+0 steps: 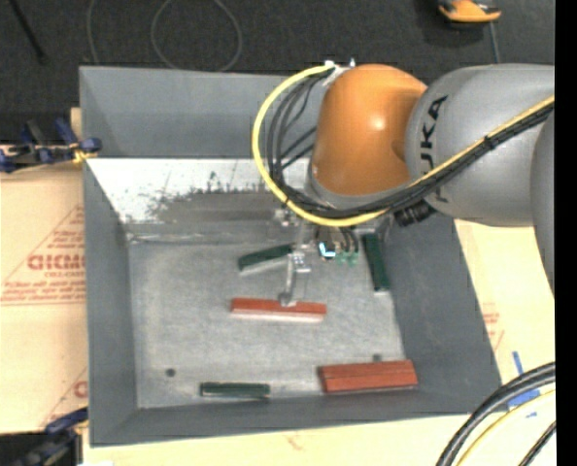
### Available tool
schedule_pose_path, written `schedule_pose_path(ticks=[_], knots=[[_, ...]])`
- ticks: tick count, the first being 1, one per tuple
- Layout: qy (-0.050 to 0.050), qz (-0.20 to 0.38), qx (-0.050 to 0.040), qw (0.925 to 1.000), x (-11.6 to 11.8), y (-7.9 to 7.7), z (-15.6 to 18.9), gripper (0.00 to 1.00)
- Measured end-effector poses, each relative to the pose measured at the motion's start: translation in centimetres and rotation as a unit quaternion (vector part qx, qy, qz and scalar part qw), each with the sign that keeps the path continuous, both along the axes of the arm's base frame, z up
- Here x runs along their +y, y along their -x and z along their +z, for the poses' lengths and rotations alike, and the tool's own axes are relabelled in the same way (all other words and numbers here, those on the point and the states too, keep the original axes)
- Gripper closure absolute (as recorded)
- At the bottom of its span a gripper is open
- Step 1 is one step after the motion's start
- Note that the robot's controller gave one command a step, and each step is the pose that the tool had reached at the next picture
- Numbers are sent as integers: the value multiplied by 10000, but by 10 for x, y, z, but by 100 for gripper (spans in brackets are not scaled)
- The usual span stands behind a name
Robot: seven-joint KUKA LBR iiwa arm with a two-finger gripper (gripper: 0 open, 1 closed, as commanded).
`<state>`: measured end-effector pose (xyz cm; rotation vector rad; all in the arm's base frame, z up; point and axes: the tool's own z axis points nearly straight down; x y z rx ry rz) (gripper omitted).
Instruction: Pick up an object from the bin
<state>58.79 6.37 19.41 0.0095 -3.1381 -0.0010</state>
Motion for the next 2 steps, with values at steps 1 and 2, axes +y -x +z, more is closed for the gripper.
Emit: schedule_pose_path(ticks=[1,2], knots=[[7,395,-10,9992,-3,-32,-127,0],[-4,377,-37,9993,-3,-35,-118,100]])
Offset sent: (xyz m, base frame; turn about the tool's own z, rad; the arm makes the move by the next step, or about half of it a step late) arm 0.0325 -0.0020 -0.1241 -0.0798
